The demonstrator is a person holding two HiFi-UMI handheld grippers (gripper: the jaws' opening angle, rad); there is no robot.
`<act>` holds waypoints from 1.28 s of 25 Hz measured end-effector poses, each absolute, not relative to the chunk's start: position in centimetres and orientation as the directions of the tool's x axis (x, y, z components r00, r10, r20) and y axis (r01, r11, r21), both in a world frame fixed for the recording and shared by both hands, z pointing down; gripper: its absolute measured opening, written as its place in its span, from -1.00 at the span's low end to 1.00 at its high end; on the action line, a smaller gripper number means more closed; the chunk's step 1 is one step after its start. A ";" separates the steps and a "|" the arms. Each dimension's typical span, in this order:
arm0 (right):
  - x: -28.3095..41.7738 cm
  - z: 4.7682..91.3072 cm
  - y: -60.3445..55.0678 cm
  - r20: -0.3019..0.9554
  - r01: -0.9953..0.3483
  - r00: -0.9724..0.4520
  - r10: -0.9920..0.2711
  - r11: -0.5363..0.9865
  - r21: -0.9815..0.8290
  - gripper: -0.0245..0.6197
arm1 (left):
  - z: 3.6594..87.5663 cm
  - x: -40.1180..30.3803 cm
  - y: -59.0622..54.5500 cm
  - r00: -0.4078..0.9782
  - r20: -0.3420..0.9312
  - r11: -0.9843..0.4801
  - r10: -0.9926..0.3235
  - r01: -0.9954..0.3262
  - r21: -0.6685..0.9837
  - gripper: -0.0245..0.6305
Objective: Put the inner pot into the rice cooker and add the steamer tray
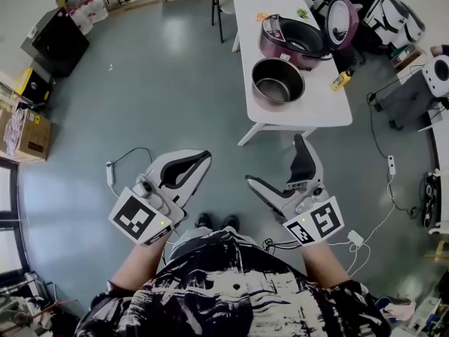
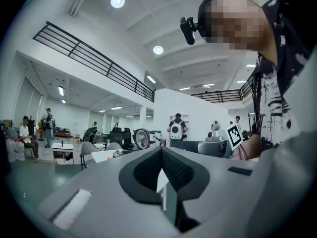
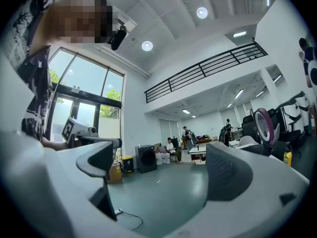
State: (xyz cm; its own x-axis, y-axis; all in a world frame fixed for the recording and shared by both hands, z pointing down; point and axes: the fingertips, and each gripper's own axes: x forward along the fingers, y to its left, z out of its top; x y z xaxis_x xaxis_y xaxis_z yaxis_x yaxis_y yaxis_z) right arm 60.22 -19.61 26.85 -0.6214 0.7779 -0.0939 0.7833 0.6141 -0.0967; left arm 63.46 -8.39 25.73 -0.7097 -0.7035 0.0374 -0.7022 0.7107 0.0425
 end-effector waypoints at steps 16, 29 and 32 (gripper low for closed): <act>47.5 27.1 -5.2 -0.074 0.800 -0.600 0.797 0.599 -0.034 0.72 | 27.2 51.0 5.3 -0.706 0.012 0.706 -0.708 -0.706 0.055 -0.91; 33.5 25.9 9.3 -0.070 0.757 -0.653 0.754 0.654 -0.024 0.72 | 26.2 35.8 18.8 -0.624 0.019 0.624 -0.781 -0.780 0.054 -0.91; 30.2 26.6 11.0 -0.068 0.760 -0.649 0.758 0.649 -0.021 0.72 | 26.6 32.4 20.3 -0.626 0.013 0.626 -0.780 -0.778 0.054 -0.91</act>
